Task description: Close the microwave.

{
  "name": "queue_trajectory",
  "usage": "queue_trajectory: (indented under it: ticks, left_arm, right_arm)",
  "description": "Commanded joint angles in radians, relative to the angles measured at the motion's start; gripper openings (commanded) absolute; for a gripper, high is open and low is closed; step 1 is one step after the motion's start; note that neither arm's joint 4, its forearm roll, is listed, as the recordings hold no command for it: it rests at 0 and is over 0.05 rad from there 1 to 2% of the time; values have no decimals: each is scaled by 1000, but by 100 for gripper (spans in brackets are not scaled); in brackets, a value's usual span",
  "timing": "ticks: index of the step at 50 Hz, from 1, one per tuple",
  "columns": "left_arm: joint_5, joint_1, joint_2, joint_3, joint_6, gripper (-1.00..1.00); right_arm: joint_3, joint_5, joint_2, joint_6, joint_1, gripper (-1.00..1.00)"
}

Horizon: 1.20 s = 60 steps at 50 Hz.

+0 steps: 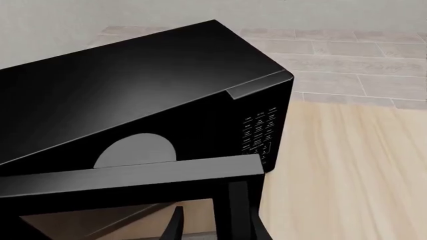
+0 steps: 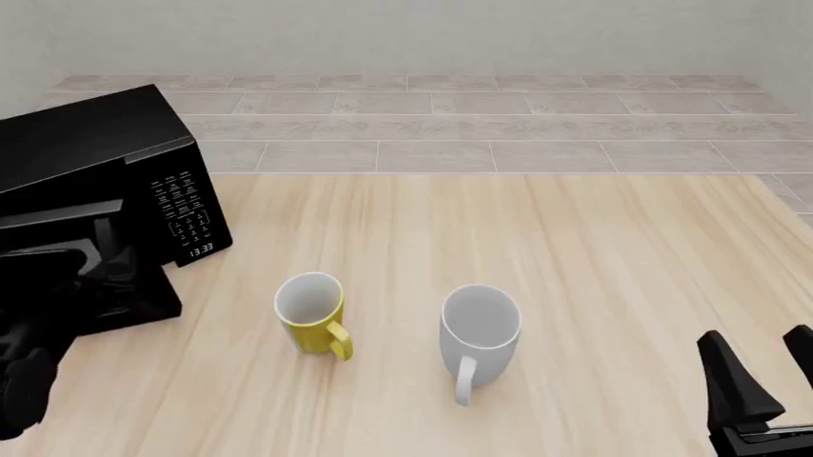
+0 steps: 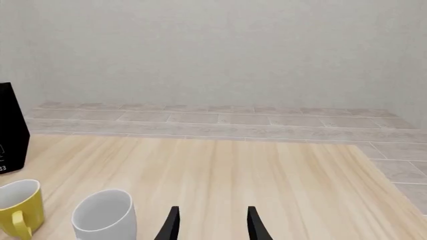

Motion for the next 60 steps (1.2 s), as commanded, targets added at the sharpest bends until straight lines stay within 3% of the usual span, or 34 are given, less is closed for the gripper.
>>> queue_trajectory:
  ticks: [1,60]
  left_arm:
    - [4,-2,82,-73,5,100]
    - [66,5,125,-153,-2,100]
  right_arm:
    - [0,-2,0,0,1,100]
    - [0,-8,-1,-10,0,100]
